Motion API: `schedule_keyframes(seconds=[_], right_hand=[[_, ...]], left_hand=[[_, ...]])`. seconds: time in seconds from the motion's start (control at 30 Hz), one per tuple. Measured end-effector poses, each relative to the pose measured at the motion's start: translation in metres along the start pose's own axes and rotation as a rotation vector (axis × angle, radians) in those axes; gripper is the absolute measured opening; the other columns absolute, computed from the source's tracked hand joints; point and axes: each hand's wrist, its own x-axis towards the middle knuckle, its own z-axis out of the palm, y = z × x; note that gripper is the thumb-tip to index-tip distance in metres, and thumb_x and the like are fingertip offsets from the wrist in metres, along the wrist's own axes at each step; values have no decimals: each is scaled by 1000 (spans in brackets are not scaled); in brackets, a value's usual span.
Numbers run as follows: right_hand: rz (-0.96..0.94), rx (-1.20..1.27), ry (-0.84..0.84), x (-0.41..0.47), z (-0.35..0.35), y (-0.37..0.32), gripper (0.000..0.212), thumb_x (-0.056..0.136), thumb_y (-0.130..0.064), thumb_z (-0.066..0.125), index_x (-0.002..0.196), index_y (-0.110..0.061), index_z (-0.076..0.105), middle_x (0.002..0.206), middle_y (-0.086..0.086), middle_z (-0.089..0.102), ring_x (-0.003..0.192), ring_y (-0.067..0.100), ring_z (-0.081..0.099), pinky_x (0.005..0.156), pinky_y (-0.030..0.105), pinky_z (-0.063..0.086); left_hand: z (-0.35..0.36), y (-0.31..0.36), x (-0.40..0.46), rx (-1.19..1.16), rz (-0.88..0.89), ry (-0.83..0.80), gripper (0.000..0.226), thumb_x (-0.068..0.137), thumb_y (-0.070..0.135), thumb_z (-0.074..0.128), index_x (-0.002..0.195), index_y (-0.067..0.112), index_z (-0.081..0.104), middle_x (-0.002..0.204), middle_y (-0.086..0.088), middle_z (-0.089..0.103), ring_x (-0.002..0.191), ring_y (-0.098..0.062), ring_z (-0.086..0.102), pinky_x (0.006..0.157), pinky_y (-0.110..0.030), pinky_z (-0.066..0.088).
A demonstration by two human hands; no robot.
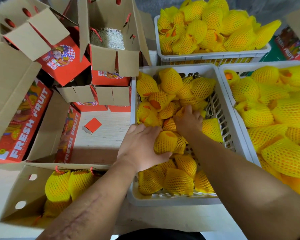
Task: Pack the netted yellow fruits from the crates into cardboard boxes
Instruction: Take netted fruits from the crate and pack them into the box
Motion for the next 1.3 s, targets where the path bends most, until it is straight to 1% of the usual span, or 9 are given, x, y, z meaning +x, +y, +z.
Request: schedule_keyframes(seconds=[0.17,0.47,0.73,0.83,0.93,1.03,1.13,1.23,1.3], right_hand=[[99,31,-11,12,-3,0,93,84,-43,80,148,-6,23,151,22,28,138,46,34,113,53,33],[71,166,227,-55,-19,4,69,74,-42,85,125,-22,43,112,17,56,114,43,50,90,49,50],[-103,905,37,-186,-43,-46,58,89,-34,70,140,-43,44,123,2,67,101,19,70,73,35,60],[-212,864,-51,-223,-30,-76,75,93,-20,72,151,-46,31,133,-13,57,112,1,63,86,27,58],[-272,861,-138,-252,2,-109,74,92,-14,69,154,-37,35,117,-20,59,89,-15,63,68,9,51],[-214,868,-132,-278,35,-143,73,80,-37,59,149,-46,38,124,-6,62,98,-8,63,75,12,51],[-120,920,-94,-293,65,-164,82,70,-45,60,148,-45,35,139,-3,59,125,19,59,107,48,50],[-26,821,-52,-304,90,-172,58,67,-53,64,124,-53,50,114,-5,70,106,23,68,97,55,53],[-2,711,-20,-311,101,-172,45,65,-58,64,109,-50,57,97,-9,73,95,15,70,83,41,57]], left_hand=[[2,1,-2,7,-25,71,71,73,91,46,116,35,56,94,8,62,95,-16,48,84,-31,34],[2,-3,-5,-141,27,152,73,78,87,47,117,26,55,93,2,65,94,-22,59,87,-39,43],[-11,-15,-58,-1221,-79,220,60,79,51,73,121,12,60,108,-13,71,100,-34,69,82,-54,58],[-19,-32,-117,-1506,-234,210,48,80,46,73,120,23,58,104,3,75,93,-13,72,74,-29,59],[-37,-65,-157,-1567,-353,243,44,85,46,73,122,28,58,106,3,75,96,-14,73,76,-26,58],[-64,-106,-183,-1501,-344,306,28,98,25,69,124,27,61,106,19,75,96,1,71,77,-14,55],[-79,-144,-205,-1410,-304,256,26,100,14,63,124,26,62,103,33,71,95,15,65,75,-1,47],[-83,-185,-227,-1340,-404,231,32,97,24,68,129,29,63,113,30,71,104,12,65,82,-6,51],[-79,-210,-238,-1437,-516,136,39,98,24,67,137,27,59,126,15,71,113,-1,66,88,-17,56]])
